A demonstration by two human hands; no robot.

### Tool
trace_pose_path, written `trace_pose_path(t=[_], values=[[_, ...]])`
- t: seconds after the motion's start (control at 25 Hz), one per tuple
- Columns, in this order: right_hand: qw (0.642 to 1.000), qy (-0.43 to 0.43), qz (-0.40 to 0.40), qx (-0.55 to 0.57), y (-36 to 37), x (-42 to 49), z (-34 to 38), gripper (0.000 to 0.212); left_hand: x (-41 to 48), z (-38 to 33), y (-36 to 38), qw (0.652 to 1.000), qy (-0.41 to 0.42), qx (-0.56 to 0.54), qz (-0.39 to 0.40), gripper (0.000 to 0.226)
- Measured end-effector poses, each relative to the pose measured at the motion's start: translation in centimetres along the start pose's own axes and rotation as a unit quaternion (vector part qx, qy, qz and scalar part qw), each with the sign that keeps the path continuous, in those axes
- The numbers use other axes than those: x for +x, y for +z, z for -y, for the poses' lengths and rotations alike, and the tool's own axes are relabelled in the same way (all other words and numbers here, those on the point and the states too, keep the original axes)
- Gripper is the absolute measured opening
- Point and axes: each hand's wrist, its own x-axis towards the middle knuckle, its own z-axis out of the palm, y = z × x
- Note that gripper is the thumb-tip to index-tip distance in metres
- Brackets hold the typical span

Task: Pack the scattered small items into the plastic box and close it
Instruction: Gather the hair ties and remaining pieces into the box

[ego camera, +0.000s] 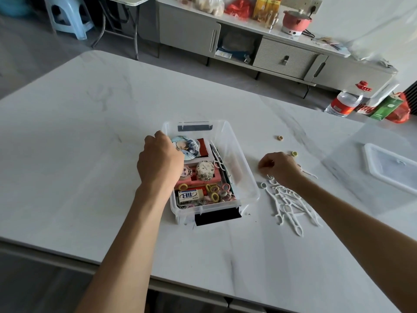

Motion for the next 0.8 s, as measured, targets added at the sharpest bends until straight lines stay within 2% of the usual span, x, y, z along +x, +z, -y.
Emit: trace_pose_path(t=[0.08,0.2,0.24,0.36,0.56,0.8], values=[[1.0,0.006,-0.019,0.017,-0.1,-0.1,-0.1,0.013,0.0,0.0,0.0,1.0,-0.001,-0.001,-0.001,0.027],[0.991,0.034,-0.062,0.116,-1.7,-0.6,-0.6,0.012,0.1,0.0,0.1,1.0,0.0,-0.001,-0.001,0.027],[0.992,0.031,-0.05,0.112,-2.0,-1.0,-0.8,0.012,0.1,0.0,0.1,1.0,0.0,-0.001,-0.001,0.027],[1.0,0.019,0.002,-0.018,-1.3,-2.4,-1.0,0.01,0.1,-0.1,0.1,1.0,0.004,0.002,-0.001,0.028],[0.999,0.01,-0.004,-0.043,-1.0,-2.9,0.2,0.004,0.2,0.0,0.2,1.0,0.002,0.003,0.003,0.027],[0.99,-0.123,0.029,-0.068,0.1,-4.8,0.5,0.006,0.2,-0.1,0.3,1.0,0.005,0.005,-0.001,0.027]])
